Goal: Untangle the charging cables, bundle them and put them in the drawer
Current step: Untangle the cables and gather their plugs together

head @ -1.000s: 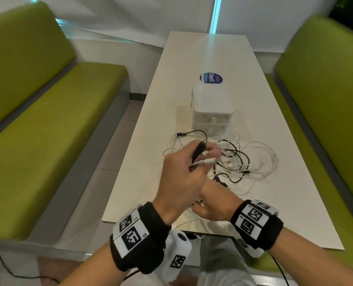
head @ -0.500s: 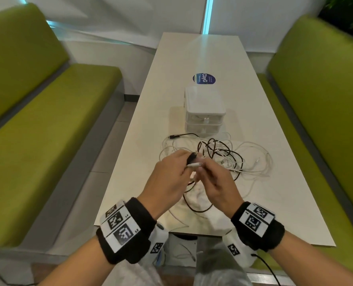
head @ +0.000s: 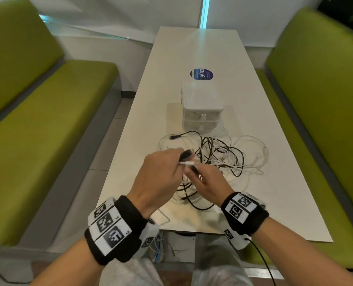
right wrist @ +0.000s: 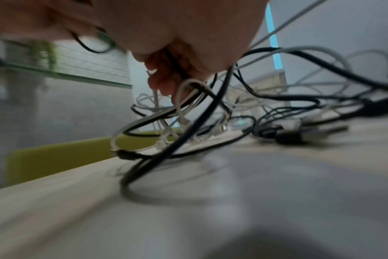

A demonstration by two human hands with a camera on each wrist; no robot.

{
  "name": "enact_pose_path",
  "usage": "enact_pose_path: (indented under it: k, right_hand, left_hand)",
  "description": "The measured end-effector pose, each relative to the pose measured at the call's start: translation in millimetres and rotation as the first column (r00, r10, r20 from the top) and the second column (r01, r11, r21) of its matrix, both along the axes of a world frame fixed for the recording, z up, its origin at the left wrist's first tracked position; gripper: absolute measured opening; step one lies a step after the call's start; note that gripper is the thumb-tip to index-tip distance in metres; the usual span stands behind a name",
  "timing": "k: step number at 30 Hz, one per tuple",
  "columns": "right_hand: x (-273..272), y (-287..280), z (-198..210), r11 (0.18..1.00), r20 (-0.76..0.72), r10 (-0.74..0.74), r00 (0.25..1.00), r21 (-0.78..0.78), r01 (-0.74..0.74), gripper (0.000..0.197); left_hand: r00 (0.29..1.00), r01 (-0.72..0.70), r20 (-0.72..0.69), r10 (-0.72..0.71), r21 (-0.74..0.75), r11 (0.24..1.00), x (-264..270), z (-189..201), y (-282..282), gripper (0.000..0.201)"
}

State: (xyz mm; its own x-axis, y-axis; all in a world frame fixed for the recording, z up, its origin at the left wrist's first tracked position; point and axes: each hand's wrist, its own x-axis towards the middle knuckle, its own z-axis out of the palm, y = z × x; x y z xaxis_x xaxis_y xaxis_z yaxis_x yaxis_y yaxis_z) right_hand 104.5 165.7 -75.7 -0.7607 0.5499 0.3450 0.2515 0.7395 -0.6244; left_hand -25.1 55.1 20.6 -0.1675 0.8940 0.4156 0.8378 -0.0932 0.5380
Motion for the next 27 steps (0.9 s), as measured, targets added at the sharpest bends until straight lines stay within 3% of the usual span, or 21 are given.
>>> enact_pose_path:
  k: [3, 4, 6, 8, 10, 12, 14, 16, 18, 20, 22, 23, 27]
  right_hand:
    - [-7.5, 9.6, 2.2, 0.998, 0.041, -0.057, 0.998, -0.032, 0.059, 0.077]
    - [-8.8, 12.2, 2.5, 0.997, 0.055, -0.058, 0.997, -0.045, 0.061, 0.079]
    - [-9.8, 14.6, 2.4, 0.994, 0.069, -0.056, 0.996, -0.095, 0.062, 0.064]
    - [-8.9, 13.5, 4.1, 0.989, 0.15, -0.05, 0.987, -0.131, 0.07, 0.051]
    - [-7.0, 9.1, 10.7, 0.988, 0.227, -0.033, 0.973, -0.137, 0.066, 0.045]
    - [-7.8, 5.5, 16.2, 0.987, 0.293, -0.039, 0.955, -0.139, 0.082, 0.043]
    - [-12.4, 5.6, 17.3, 0.987, 0.337, -0.055, 0.94, -0.121, 0.102, 0.041]
    - [-18.4, 5.5, 19.5, 0.988, 0.37, -0.069, 0.926, -0.101, 0.114, 0.036]
    - [-20.7, 5.8, 24.6, 0.991, 0.421, -0.064, 0.905, -0.078, 0.107, 0.026]
    - [-19.9, 8.5, 27.3, 0.993, 0.456, -0.058, 0.888, -0.061, 0.096, 0.027]
    - [-19.4, 7.6, 31.9, 1.0, 0.375, -0.021, 0.927, -0.006, 0.025, 0.035]
    - [-19.1, 6.1, 32.8, 1.0, 0.347, 0.01, 0.938, 0.024, -0.02, 0.041]
    - [-17.9, -4.5, 31.5, 0.992, 0.402, 0.049, 0.914, 0.091, -0.093, 0.031]
  left_hand:
    - [0.991, -0.013, 0.136, -0.014, 0.197, 0.98, 2.9, 13.4, -4.7, 0.025]
    - [0.984, -0.006, 0.172, -0.035, 0.23, 0.973, 2.7, 16.7, -5.2, 0.022]
    - [0.979, 0.002, 0.2, -0.049, 0.231, 0.973, -1.4, 17.8, -3.1, 0.026]
    - [0.99, -0.058, 0.133, 0.043, 0.107, 0.993, -11.6, 8.2, 5.1, 0.027]
    - [0.979, -0.203, -0.037, 0.2, -0.106, 0.973, -26.7, -9.1, 16.1, 0.016]
    - [0.937, -0.327, -0.211, 0.279, -0.237, 0.915, -34.6, -21.5, 18.6, 0.032]
    - [0.952, -0.281, -0.161, 0.26, -0.12, 0.952, -31.5, -20.9, 16.2, 0.047]
    - [0.99, -0.135, -0.024, 0.139, 0.124, 0.983, -18.5, -8.8, 12.7, 0.05]
    - [0.999, 0.015, -0.036, -0.009, 0.168, 0.986, -2.8, 0.0, 11.9, 0.051]
    - [0.992, 0.035, -0.119, -0.04, -0.043, 0.998, 9.9, 0.4, 16.7, 0.053]
    - [0.954, -0.118, -0.299, 0.011, -0.342, 0.932, 13.8, -8.6, 22.2, 0.049]
    - [0.923, -0.197, -0.385, 0.027, -0.412, 0.89, 13.3, -10.7, 23.4, 0.042]
    - [0.849, -0.295, -0.529, 0.016, -0.449, 0.844, 9.0, -6.9, 28.3, 0.02]
